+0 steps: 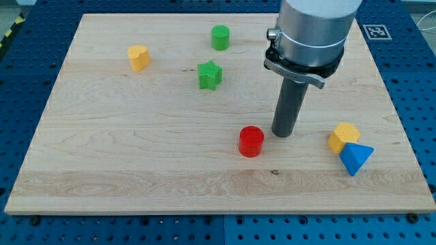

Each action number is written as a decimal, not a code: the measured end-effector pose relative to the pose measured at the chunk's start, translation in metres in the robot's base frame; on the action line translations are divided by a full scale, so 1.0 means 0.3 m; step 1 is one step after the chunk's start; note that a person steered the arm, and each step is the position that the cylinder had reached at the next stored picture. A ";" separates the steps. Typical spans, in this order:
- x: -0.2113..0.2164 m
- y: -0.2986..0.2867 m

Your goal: Move the red circle to the blue triangle

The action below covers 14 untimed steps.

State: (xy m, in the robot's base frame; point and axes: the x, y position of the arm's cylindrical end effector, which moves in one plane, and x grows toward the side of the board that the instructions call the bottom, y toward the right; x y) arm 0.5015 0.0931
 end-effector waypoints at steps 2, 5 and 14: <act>0.001 -0.341; 0.093 -0.136; 0.365 -0.214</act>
State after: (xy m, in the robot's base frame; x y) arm 0.6110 0.0289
